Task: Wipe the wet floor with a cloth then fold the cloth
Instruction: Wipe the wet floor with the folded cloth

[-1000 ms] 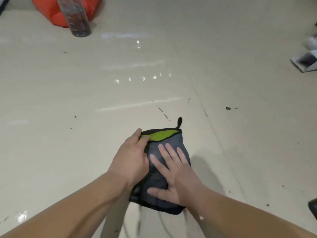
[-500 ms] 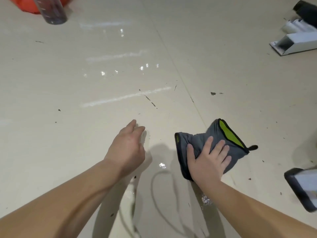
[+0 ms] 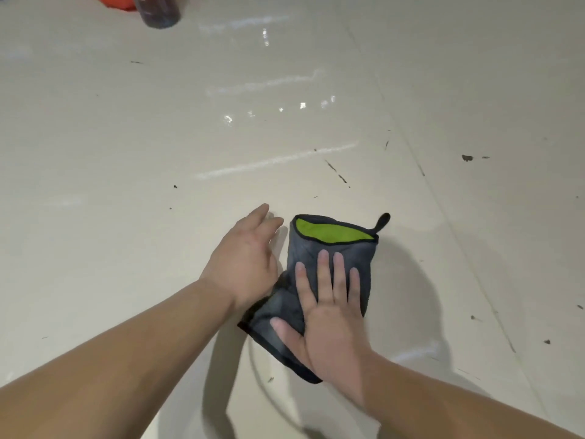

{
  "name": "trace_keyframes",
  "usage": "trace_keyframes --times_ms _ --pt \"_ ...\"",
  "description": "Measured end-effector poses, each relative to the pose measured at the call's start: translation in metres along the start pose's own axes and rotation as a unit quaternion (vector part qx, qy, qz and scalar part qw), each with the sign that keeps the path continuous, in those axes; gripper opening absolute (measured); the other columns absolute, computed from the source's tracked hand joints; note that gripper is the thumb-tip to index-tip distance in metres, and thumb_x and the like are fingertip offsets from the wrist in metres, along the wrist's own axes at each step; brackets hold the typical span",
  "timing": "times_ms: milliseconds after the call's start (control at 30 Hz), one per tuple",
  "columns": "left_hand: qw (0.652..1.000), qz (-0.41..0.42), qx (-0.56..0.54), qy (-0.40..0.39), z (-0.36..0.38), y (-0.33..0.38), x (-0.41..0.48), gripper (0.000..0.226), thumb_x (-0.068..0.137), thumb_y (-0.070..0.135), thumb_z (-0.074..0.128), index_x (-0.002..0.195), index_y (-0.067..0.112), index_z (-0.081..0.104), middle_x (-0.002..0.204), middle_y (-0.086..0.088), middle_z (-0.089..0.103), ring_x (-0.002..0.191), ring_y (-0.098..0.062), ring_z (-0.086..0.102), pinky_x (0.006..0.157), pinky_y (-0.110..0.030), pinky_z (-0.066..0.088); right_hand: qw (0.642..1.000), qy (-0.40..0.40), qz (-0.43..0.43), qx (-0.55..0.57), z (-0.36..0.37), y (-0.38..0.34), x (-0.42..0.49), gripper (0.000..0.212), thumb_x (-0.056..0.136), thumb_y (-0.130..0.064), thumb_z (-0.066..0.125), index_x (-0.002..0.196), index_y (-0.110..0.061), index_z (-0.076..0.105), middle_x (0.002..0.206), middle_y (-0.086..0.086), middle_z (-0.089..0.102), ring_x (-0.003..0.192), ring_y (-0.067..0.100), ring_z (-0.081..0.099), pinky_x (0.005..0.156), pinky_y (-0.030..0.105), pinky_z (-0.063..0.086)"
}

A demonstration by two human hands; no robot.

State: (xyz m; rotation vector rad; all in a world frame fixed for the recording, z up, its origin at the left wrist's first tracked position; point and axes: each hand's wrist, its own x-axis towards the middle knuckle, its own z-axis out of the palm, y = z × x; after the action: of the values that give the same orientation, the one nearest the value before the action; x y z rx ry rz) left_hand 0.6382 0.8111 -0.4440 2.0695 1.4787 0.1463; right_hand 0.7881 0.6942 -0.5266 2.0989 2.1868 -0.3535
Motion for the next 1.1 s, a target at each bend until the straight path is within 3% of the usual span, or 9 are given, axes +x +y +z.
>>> trace_keyframes --times_ms 133,267,400,500,567,667,833,933,1100 --pt "0.984 -0.132 -0.036 0.118 -0.038 -0.037 -0.017 0.054 0.095 0.009 0.049 0.149 0.018 0.048 0.166 -0.002 0.030 0.151 -0.018 0.032 0.114 -0.019 0.023 0.996 -0.057 -0.070 -0.028 -0.007 -0.051 0.045 0.099 0.091 -0.082 0.015 0.163 -0.021 -0.012 0.166 0.022 -0.027 0.153 0.045 -0.025 0.122 0.064 -0.012" --pt "0.958 -0.230 0.003 0.171 -0.066 -0.082 -0.066 0.054 0.096 0.007 0.049 0.149 0.018 0.048 0.164 -0.001 0.034 0.149 -0.016 0.033 0.110 -0.017 0.023 0.984 -0.021 -0.169 0.046 -0.004 -0.106 0.063 0.095 0.092 -0.077 0.030 0.165 -0.018 0.015 0.171 0.023 -0.005 0.157 0.044 -0.011 0.124 0.065 0.000" --pt "0.961 -0.240 0.029 0.132 -0.054 -0.097 -0.111 0.060 0.092 0.003 0.051 0.150 0.019 0.048 0.165 -0.001 0.032 0.150 -0.018 0.031 0.111 -0.014 0.019 0.963 -0.005 -0.248 0.105 -0.004 -0.125 0.075 0.090 0.092 -0.072 0.039 0.163 -0.019 0.026 0.172 0.017 0.008 0.160 0.037 -0.001 0.126 0.060 0.005" --pt "0.985 -0.164 0.021 0.054 -0.022 -0.084 -0.115 0.068 0.098 0.011 0.050 0.160 0.033 0.030 0.171 0.008 0.012 0.158 -0.020 0.011 0.121 -0.019 0.008 0.919 0.055 -0.213 0.328 -0.020 -0.108 0.084 0.058 0.101 -0.042 0.048 0.151 -0.013 0.051 0.162 0.006 0.042 0.153 0.023 0.034 0.126 0.043 0.022" --pt "0.986 -0.151 0.059 -0.033 0.005 -0.064 -0.112 0.069 0.104 0.032 0.042 0.162 0.042 0.006 0.170 0.013 -0.010 0.158 -0.022 -0.013 0.127 -0.035 -0.005 0.890 0.106 -0.154 0.416 -0.037 -0.091 0.090 0.041 0.102 -0.024 0.049 0.138 -0.010 0.061 0.135 0.003 0.065 0.128 0.020 0.056 0.111 0.040 0.044" --pt "0.963 -0.212 0.118 -0.120 0.035 -0.043 -0.111 0.066 0.105 0.048 0.028 0.159 0.046 -0.010 0.167 0.009 -0.027 0.152 -0.029 -0.032 0.123 -0.055 -0.014 0.917 0.119 -0.100 0.367 -0.061 -0.079 0.099 0.027 0.099 -0.026 0.047 0.116 -0.021 0.068 0.102 -0.008 0.063 0.102 0.019 0.056 0.086 0.044 0.053" --pt "0.957 -0.140 0.254 -0.020 0.015 -0.054 -0.082 0.053 0.105 0.052 0.022 0.146 0.022 0.040 0.161 -0.011 0.029 0.151 -0.043 0.014 0.122 -0.057 0.011 0.953 0.088 -0.112 0.266 -0.066 -0.078 0.099 0.025 0.093 -0.020 0.052 0.108 -0.015 0.071 0.097 0.003 0.063 0.095 0.029 0.060 0.083 0.043 0.053" --pt "0.962 -0.132 0.225 -0.080 0.027 -0.068 -0.081 0.073 0.104 0.059 0.022 0.163 0.028 -0.008 0.171 -0.006 -0.018 0.154 -0.041 -0.020 0.124 -0.057 -0.006 0.965 0.009 -0.071 0.254 -0.078 -0.080 0.093 0.033 0.098 -0.016 0.045 0.126 -0.019 0.064 0.119 0.001 0.060 0.117 0.023 0.051 0.102 0.037 0.044" --pt "0.951 -0.090 0.256 -0.151 0.029 -0.103 -0.119 0.074 0.103 0.063 0.012 0.155 0.031 -0.030 0.162 -0.007 -0.039 0.147 -0.039 -0.037 0.123 -0.056 -0.013 0.966 -0.125 -0.056 0.220 -0.097 -0.123 0.068 0.034 0.094 -0.018 0.048 0.125 -0.019 0.063 0.123 0.003 0.060 0.117 0.022 0.056 0.102 0.039 0.047"
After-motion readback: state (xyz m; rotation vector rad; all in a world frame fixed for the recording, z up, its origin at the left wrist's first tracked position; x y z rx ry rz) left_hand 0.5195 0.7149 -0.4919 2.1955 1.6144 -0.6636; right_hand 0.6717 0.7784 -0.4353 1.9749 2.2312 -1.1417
